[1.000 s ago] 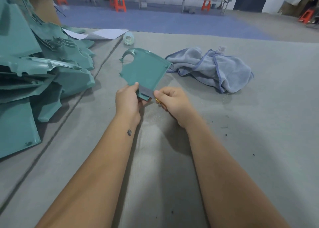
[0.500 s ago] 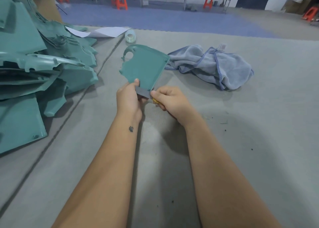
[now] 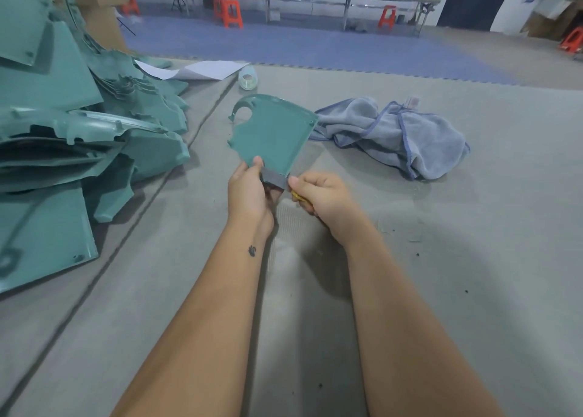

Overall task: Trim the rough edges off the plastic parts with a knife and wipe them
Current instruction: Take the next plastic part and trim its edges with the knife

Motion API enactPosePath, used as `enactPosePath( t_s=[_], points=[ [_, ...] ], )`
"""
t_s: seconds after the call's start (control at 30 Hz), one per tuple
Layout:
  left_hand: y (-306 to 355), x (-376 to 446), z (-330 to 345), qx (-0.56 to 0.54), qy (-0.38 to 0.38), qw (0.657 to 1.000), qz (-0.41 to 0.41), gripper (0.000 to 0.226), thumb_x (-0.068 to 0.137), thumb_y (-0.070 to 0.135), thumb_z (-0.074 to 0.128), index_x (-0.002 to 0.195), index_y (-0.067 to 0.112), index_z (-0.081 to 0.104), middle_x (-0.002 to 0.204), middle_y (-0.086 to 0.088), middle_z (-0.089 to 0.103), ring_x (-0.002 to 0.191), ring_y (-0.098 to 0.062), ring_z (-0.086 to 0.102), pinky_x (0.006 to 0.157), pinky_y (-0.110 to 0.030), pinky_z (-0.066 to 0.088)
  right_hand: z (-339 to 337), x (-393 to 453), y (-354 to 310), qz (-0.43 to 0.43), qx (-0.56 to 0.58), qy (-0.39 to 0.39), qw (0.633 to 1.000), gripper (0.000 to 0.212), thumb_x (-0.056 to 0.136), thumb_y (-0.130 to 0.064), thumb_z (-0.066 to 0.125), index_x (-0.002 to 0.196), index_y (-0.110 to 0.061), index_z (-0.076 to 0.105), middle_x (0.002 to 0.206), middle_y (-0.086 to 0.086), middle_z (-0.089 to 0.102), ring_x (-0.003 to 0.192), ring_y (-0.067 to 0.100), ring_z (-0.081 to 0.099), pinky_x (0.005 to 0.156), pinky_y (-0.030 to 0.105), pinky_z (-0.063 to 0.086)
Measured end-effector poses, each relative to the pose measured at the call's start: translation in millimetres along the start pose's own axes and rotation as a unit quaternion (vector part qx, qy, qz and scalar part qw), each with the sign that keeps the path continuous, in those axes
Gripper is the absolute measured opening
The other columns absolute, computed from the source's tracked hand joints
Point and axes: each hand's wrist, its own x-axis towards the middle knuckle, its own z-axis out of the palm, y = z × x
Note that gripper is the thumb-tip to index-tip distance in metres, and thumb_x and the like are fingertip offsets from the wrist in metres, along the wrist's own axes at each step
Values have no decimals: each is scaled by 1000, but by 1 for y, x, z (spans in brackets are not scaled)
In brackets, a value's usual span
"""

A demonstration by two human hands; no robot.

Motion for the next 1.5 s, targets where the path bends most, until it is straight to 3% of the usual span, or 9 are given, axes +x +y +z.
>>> enactPosePath(
  t_s=[0.17, 0.37, 0.63, 0.8, 0.9, 1.03, 1.17, 1.37, 1.5],
  points=[
    [-2, -2, 1, 10, 3, 1000, 7, 22, 103, 11, 39, 106, 9, 61, 94, -8, 67, 81, -23, 62, 89, -44, 52, -1, 1, 0, 6, -26, 31, 999, 49, 97, -20, 57, 47, -22, 56, 45, -9, 40, 46, 6, 33, 50, 23, 27],
    [-3, 0, 0, 9, 6, 1000, 21, 26, 103, 9, 40, 89, 16, 61, 78, -1, 66, 59, -10, 63, 54, -23, 54, 1, 3, 5, -20, -38, 102, 994, 46, 95, -24, 58, 50, -23, 55, 45, -14, 37, 49, 9, 31, 53, 29, 25],
    [4, 0, -9, 57, 11, 998, 28, 25, 102, 14, 42, 89, 19, 63, 70, 4, 69, 52, -8, 62, 49, -21, 51, -8, 9, 1, 27, 128, 239, 962, 42, 98, -23, 55, 57, -20, 51, 46, -8, 37, 45, 9, 27, 47, 25, 23],
    [1, -4, -5, 65, -7, 997, 44, 27, 103, 14, 39, 91, 20, 62, 77, 3, 67, 58, -7, 62, 54, -20, 51, -6, 2, 2, -10, 47, 86, 995, 42, 97, -16, 56, 55, -19, 53, 42, -10, 39, 41, 4, 31, 44, 18, 27],
    [1, -5, -4, 68, -17, 997, 34, 27, 104, 14, 38, 91, 20, 62, 76, 2, 67, 57, -8, 60, 51, -20, 50, -4, 5, 3, -12, 11, 133, 991, 44, 98, -18, 56, 54, -20, 51, 43, -11, 36, 45, 8, 29, 50, 26, 23],
    [3, -6, -7, 85, -46, 995, 24, 28, 103, 14, 39, 92, 21, 64, 71, 7, 71, 55, -5, 63, 49, -21, 51, -16, 8, 1, 25, 197, 218, 956, 38, 99, -19, 54, 61, -15, 50, 47, -7, 37, 42, 8, 25, 42, 23, 20],
    [2, -5, -5, 89, -57, 994, 22, 28, 103, 14, 40, 92, 20, 64, 69, 8, 71, 54, -6, 62, 48, -21, 49, -24, 6, -3, 24, 311, 210, 927, 30, 100, -14, 51, 71, -9, 52, 55, -2, 43, 44, 8, 27, 43, 21, 17],
    [3, -2, -5, 56, -34, 998, -5, 27, 103, 13, 39, 89, 14, 62, 66, 0, 68, 54, -12, 56, 45, -20, 46, -11, -4, -6, -16, 92, 42, 995, 41, 99, -9, 52, 58, -13, 51, 45, -8, 40, 41, 4, 30, 43, 16, 22],
    [4, 0, -7, 68, -42, 997, -4, 27, 103, 14, 38, 90, 14, 62, 69, 0, 67, 57, -12, 55, 45, -21, 46, -8, -6, -7, -36, 34, 65, 997, 43, 98, -10, 54, 56, -11, 48, 43, -9, 35, 44, 4, 28, 46, 17, 23]
  ],
)
